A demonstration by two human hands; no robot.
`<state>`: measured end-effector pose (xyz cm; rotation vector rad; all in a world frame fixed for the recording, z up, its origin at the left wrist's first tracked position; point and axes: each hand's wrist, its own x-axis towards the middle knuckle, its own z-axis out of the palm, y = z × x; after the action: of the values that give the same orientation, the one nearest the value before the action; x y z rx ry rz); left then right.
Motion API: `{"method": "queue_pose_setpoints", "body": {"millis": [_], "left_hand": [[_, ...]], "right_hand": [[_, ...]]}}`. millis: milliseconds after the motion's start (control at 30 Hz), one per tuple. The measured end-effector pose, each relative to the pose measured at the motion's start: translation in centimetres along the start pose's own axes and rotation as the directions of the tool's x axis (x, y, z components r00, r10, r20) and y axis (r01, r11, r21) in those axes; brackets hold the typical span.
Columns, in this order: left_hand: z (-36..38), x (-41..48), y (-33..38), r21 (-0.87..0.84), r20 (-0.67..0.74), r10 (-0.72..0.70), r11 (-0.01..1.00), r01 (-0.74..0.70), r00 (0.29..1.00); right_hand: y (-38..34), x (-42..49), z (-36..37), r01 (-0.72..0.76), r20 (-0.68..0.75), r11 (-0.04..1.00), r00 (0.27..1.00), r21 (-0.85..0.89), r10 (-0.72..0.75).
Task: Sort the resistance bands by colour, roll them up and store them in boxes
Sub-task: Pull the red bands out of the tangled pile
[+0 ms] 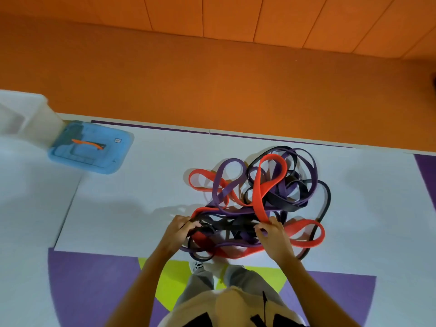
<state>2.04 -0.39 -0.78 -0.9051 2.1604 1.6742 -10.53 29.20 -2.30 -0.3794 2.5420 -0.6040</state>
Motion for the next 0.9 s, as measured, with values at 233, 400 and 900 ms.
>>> {"method": "queue_pose_setpoints", "body": {"millis": [233, 400, 900], "left_hand": [[3.2, 0.6, -0.7, -0.168, -0.252, -0.255, 0.962, 0.217, 0.934], [3.7, 2.3, -0.3, -0.197, -0.26, -0.405, 0.911, 0.363, 0.876], [0.3, 3.6, 5.8, -0.343, -0.317, -0.157, 0.938, 0.041, 0.935]], "right_hand": [[0.5, -2.1, 2.2, -0.023, -0.008, 0.998, 1.0, -0.06, 0.022], [0.1, -4.3, 3.3, 0.053, -0.164, 0.994, 0.984, -0.095, -0.068], [-4.4, -5.5, 3.5, 0.123, -0.235, 0.911, 0.945, -0.393, -0.228]]}}
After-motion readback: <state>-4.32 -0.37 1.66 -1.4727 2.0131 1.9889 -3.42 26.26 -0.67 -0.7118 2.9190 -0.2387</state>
